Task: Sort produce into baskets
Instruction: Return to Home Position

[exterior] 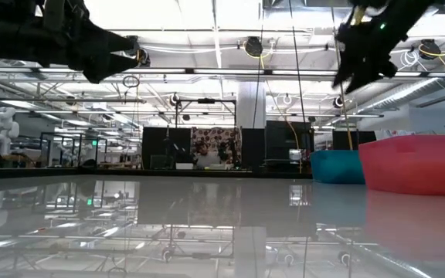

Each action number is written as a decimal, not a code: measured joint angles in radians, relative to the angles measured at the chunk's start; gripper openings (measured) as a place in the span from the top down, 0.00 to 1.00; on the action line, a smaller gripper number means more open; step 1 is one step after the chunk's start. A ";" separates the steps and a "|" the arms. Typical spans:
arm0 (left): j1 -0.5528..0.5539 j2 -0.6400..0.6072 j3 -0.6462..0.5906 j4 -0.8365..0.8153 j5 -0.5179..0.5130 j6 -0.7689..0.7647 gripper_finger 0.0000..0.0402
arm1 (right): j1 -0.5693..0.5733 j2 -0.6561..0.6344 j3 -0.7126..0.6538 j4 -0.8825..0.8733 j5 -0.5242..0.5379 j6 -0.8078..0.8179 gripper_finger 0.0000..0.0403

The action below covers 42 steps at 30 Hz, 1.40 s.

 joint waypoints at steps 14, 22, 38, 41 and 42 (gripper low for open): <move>0.000 -0.035 0.005 0.040 -0.004 0.013 0.22 | 0.280 -0.392 -0.567 0.950 -0.311 0.114 0.35; 0.000 -0.051 0.005 0.013 0.023 0.009 0.22 | 0.413 -0.401 -0.725 1.087 -0.247 0.119 0.50; 0.000 -0.050 -0.042 0.014 0.081 -0.101 0.65 | 0.485 -0.400 -0.882 1.206 -0.173 0.046 0.96; 0.000 -0.050 -0.062 0.015 0.081 -0.129 0.75 | 0.485 -0.398 -0.880 1.170 -0.156 0.041 0.99; 0.000 -0.050 -0.070 0.017 0.081 -0.141 0.78 | 0.484 -0.399 -0.880 1.169 -0.151 0.035 0.99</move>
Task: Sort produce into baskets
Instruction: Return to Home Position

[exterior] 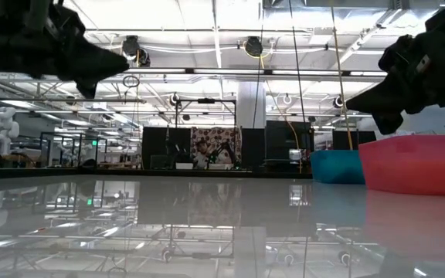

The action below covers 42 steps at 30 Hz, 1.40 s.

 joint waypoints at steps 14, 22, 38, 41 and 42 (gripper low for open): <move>0.000 -0.108 -0.046 -0.098 0.001 -0.063 0.98 | 0.000 -0.067 0.001 -0.125 0.001 -0.085 1.00; 0.000 -0.261 -0.046 -0.266 -0.027 -0.059 0.98 | 0.000 -0.211 0.001 -0.271 0.003 -0.102 1.00; 0.000 -0.555 -0.042 -0.551 -0.018 -0.054 0.98 | -0.003 -0.349 0.016 -0.353 -0.060 -0.238 1.00; 0.000 -0.575 -0.042 -0.554 -0.016 -0.037 0.98 | -0.003 -0.349 0.013 -0.348 -0.107 -0.240 1.00; 0.000 -0.575 -0.042 -0.554 -0.017 -0.035 0.98 | -0.003 -0.349 0.007 -0.339 -0.135 -0.240 1.00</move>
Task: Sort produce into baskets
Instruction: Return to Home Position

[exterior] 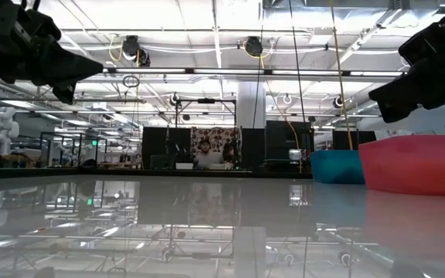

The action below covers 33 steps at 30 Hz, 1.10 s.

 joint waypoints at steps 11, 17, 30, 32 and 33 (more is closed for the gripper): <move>0.000 0.003 0.000 0.000 -0.036 -0.001 0.97 | 0.000 0.002 -0.004 0.013 -0.130 0.048 1.00; 0.000 0.003 0.000 0.000 -0.037 0.012 0.97 | 0.000 0.002 -0.004 0.013 -0.130 0.080 1.00; 0.000 0.003 -0.001 -0.001 -0.038 0.105 0.97 | 0.000 0.002 -0.004 0.013 -0.129 0.083 1.00; 0.000 0.003 -0.001 -0.001 -0.038 0.105 0.97 | 0.000 0.002 -0.004 0.013 -0.129 0.083 1.00; 0.000 0.003 -0.001 -0.001 -0.038 0.105 0.97 | 0.000 0.002 -0.004 0.013 -0.129 0.083 1.00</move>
